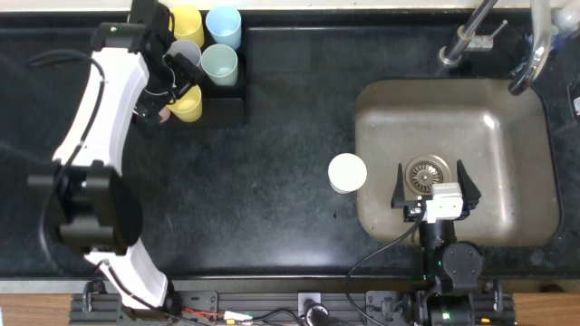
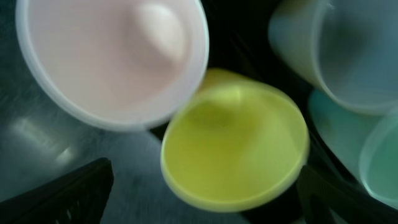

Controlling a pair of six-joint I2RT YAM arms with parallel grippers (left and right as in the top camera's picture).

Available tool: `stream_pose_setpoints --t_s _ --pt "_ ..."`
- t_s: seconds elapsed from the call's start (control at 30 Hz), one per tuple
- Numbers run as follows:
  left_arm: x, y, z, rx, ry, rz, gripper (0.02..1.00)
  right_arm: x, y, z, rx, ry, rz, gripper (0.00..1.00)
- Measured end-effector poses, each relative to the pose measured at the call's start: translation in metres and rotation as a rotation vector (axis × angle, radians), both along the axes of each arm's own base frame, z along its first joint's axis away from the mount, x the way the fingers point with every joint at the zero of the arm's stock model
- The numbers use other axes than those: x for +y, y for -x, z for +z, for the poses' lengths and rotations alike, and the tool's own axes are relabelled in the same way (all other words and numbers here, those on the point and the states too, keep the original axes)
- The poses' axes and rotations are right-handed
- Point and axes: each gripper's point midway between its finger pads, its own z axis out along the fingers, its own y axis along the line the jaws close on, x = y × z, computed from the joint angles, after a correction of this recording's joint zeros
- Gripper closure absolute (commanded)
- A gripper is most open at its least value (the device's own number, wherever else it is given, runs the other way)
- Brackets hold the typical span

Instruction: Store Cups

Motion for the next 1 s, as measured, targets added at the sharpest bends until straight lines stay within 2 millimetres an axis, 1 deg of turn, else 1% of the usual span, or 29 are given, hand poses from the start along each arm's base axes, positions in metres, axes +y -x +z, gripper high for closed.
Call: stream_pose_setpoints --t_s 0.13,0.3,0.37,0.43,0.5,0.6,0.63,0.67,0.73,0.77,0.8,0.87,0.9,0.93,0.97,1.0 --pt "-0.004 0.011 0.026 -0.038 0.002 -0.012 0.018 0.0 0.0 0.0 0.0 0.0 0.0 0.003" --pt "-0.009 0.019 0.048 -0.078 0.004 -0.03 0.018 0.0 0.0 0.0 -0.001 0.0 0.0 0.003" --pt "-0.014 0.022 0.058 -0.106 0.001 -0.048 0.018 0.0 0.0 0.0 0.0 0.0 0.0 0.005" --pt "-0.021 0.027 0.077 -0.157 -0.019 -0.087 0.018 0.0 0.0 0.0 0.0 0.0 0.0 0.003" --pt "-0.027 0.037 0.102 -0.226 -0.058 -0.146 0.018 0.0 0.0 0.0 -0.001 0.0 0.0 0.005" --pt "-0.031 0.065 0.152 -0.365 -0.129 -0.246 0.02 0.0 0.0 0.0 0.0 0.0 0.0 0.005" --pt "-0.028 0.079 0.168 -0.415 -0.153 -0.273 0.018 0.0 0.0 0.0 0.0 0.0 0.0 0.003" --pt "-0.023 0.095 0.183 -0.464 -0.178 -0.294 0.018 0.0 0.0 0.0 0.0 0.0 0.0 0.005" --pt "-0.005 0.128 0.196 -0.526 -0.228 -0.31 0.02 0.0 0.0 0.0 0.0 0.0 0.0 0.003" --pt "0.006 0.147 0.195 -0.544 -0.255 -0.304 0.018 0.0 0.0 0.0 0.0 0.0 0.0 0.003" --pt "0.018 0.164 0.189 -0.556 -0.279 -0.287 0.018 0.0 0.0 0.0 0.0 0.001 0.0 0.003" --pt "0.037 0.19 0.168 -0.563 -0.317 -0.241 0.018 0.0 0.0 0.0 0.0 0.0 0.0 0.003" --pt "0.044 0.197 0.153 -0.574 -0.333 -0.216 0.02 0.0 0.0 0.0 -0.001 0.0 0.0 0.003" --pt "0.048 0.197 0.14 -0.606 -0.345 -0.197 0.018 0.0 0.0 0.0 0.0 0.0 0.0 0.003" --pt "0.05 0.196 0.125 -0.624 -0.358 -0.196 0.018 0.0 0.0 0.0 0.0 0.0 0.0 0.003" --pt "0.05 0.189 0.115 -0.668 -0.368 -0.204 0.018 0.0 0.0 0.0 0.0 0.0 0.0 0.003"
